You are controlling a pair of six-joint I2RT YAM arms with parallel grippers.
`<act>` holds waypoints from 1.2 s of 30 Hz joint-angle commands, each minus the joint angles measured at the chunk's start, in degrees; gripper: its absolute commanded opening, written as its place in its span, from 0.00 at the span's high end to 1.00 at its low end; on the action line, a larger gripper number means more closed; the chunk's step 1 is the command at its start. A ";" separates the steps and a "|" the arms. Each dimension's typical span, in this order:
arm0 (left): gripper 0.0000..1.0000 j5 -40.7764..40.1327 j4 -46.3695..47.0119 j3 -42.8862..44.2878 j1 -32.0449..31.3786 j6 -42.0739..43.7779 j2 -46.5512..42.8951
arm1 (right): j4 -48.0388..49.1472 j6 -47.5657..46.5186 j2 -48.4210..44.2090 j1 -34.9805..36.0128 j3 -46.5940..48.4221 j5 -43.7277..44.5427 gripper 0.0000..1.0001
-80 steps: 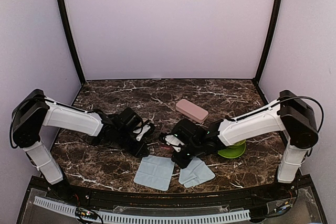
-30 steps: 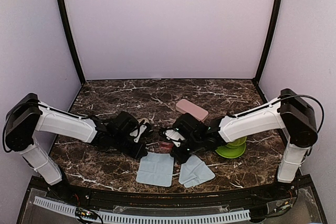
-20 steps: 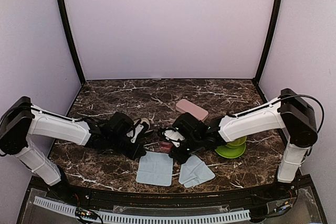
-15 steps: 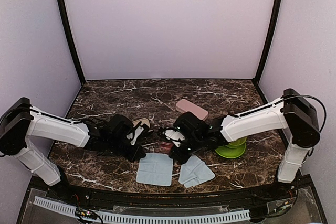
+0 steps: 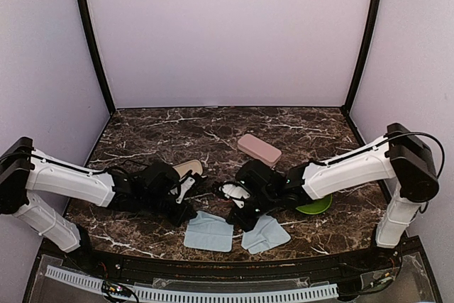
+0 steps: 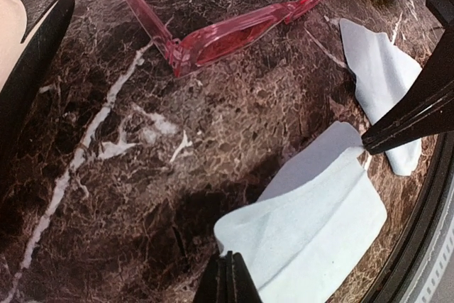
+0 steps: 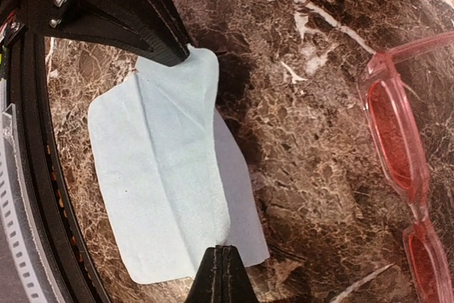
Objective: Organize the sunglasses
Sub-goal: Fold the glasses cleaning cloth at the center of the board.
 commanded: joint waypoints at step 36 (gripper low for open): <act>0.94 -4.78 -5.43 -4.66 -9.56 0.50 -5.32 | 7.38 7.00 -3.06 5.84 -5.93 -0.56 1.00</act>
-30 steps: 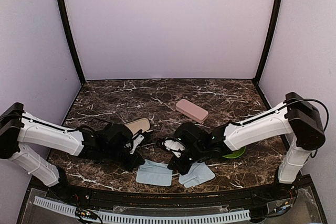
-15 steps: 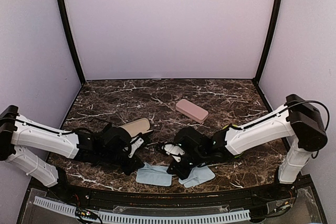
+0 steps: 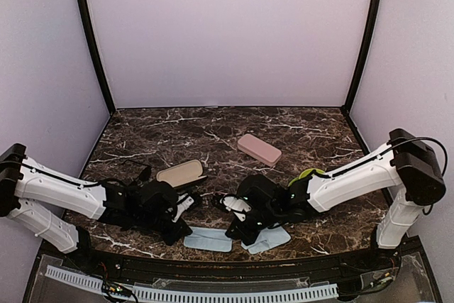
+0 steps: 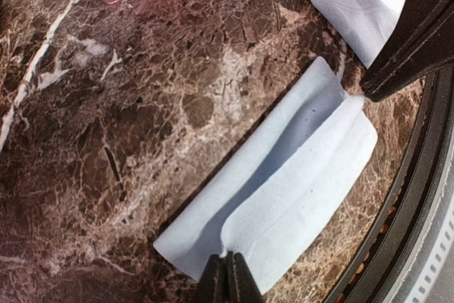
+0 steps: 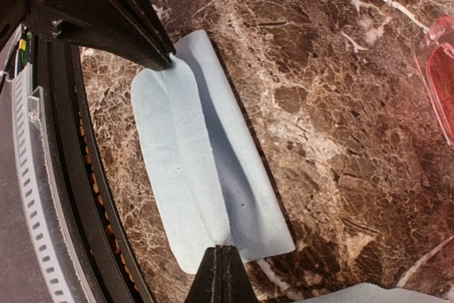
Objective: Organize the sunglasses
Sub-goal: Fold the glasses cleaning cloth at the center of the board.
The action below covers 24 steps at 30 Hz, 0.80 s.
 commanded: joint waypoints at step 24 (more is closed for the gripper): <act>0.79 -1.23 -2.67 0.58 -2.70 -0.67 -0.19 | 2.44 1.85 0.25 1.99 -0.57 -0.63 1.00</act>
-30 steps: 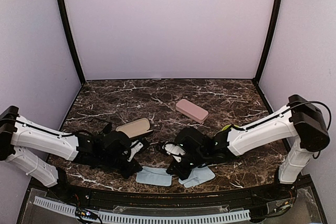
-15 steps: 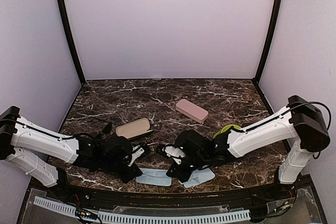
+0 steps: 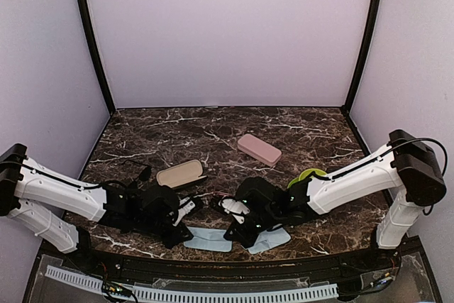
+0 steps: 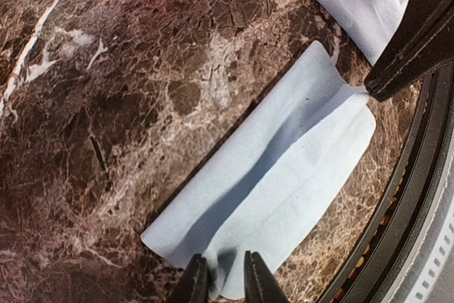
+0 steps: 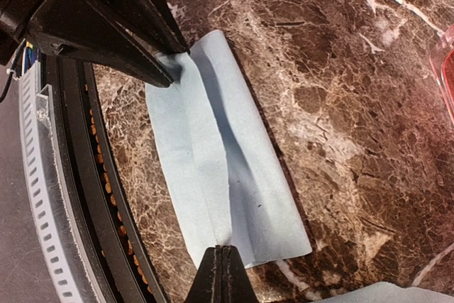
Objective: Organize the sunglasses
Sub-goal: Fold the glasses cleaning cloth at the center of the board, then adjust the opened sunglasses case at the center of the board.
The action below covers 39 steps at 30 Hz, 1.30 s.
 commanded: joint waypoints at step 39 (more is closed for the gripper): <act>0.58 -4.17 -7.64 3.47 0.34 -12.19 -1.49 | 1.93 7.33 -2.87 0.39 -1.19 4.22 0.70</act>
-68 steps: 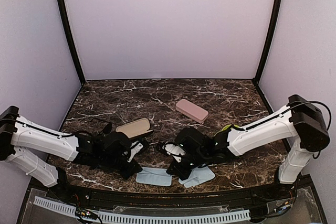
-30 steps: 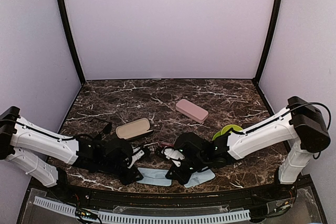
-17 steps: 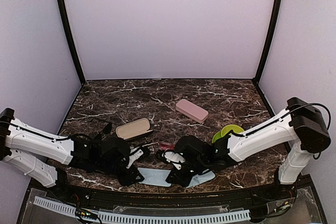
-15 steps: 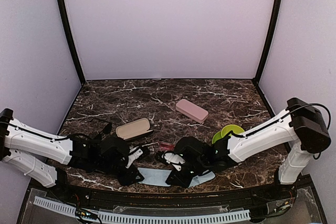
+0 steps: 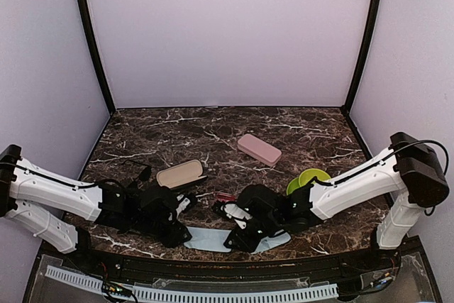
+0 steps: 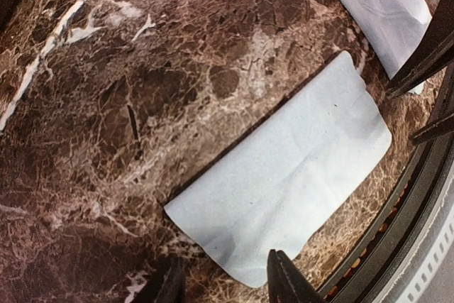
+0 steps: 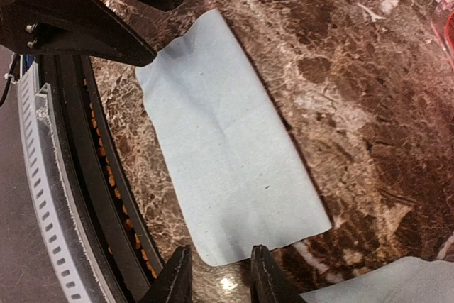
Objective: Organize the sunglasses
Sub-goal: Adjust the opened sunglasses case at the center of the board.
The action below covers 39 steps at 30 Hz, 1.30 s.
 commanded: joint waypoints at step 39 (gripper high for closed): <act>0.56 13.09 -3.46 20.22 26.59 12.21 9.83 | -0.52 3.66 4.55 -9.15 3.67 -4.50 0.62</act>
